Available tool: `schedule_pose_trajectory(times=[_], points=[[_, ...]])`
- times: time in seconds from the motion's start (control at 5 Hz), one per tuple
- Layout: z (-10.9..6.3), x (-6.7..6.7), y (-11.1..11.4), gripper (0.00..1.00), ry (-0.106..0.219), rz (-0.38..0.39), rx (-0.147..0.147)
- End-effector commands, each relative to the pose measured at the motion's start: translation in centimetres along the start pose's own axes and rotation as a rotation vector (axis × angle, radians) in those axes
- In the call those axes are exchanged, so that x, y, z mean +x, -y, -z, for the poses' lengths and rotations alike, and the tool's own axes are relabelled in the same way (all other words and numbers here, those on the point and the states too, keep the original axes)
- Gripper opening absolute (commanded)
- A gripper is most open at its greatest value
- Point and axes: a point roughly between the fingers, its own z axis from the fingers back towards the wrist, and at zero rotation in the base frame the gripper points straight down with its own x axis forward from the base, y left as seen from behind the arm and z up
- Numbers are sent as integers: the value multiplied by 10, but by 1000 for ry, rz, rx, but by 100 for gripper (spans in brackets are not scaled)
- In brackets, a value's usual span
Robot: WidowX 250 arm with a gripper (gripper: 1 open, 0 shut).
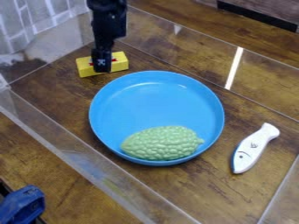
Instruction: Put the yellow brick in the blue tray
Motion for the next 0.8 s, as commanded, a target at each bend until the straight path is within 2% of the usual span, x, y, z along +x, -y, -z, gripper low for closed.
schedule_pose_trajectory(times=[0.0,0.2,0.6], points=[[-11,0,-18,100,34,-6,62],[-7,-1,-19,0,34,2,64],[-17,-4,-29,0,27,13,96]])
